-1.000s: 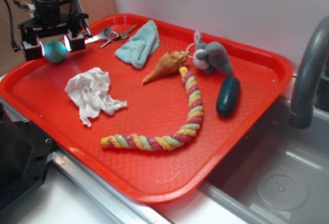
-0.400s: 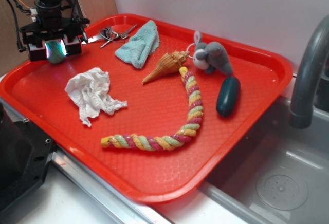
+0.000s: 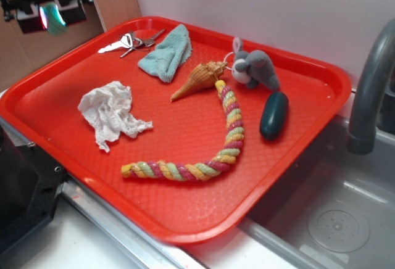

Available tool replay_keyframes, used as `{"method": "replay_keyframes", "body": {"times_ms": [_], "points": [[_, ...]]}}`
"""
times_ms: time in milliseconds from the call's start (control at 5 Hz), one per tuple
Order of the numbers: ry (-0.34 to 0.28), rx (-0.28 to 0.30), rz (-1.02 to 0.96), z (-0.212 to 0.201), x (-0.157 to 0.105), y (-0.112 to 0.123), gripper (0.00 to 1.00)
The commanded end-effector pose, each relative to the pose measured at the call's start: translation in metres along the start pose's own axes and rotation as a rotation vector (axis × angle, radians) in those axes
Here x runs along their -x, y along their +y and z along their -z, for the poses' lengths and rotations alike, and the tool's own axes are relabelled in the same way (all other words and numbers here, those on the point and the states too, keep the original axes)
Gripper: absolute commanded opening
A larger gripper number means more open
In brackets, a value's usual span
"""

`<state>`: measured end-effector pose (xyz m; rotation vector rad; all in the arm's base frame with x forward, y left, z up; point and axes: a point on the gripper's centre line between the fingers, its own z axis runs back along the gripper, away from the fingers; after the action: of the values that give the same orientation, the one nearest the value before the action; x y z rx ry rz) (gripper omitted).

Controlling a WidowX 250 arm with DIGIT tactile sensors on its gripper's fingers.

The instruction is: Grab the green ball.

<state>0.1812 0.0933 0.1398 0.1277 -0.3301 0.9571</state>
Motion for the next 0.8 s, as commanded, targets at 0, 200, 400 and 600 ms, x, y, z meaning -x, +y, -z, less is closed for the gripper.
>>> {"method": "replay_keyframes", "body": {"times_ms": [0,200,400,600], "points": [[0.252,0.150,0.401,-0.061,0.028,-0.012,0.00],[0.305,0.174,0.453,-0.063,0.033,-0.010,0.00],[0.284,0.156,0.244,-0.052,0.003,0.027,0.00],[0.263,0.215,0.334,-0.052,-0.026,0.022,0.00]]}}
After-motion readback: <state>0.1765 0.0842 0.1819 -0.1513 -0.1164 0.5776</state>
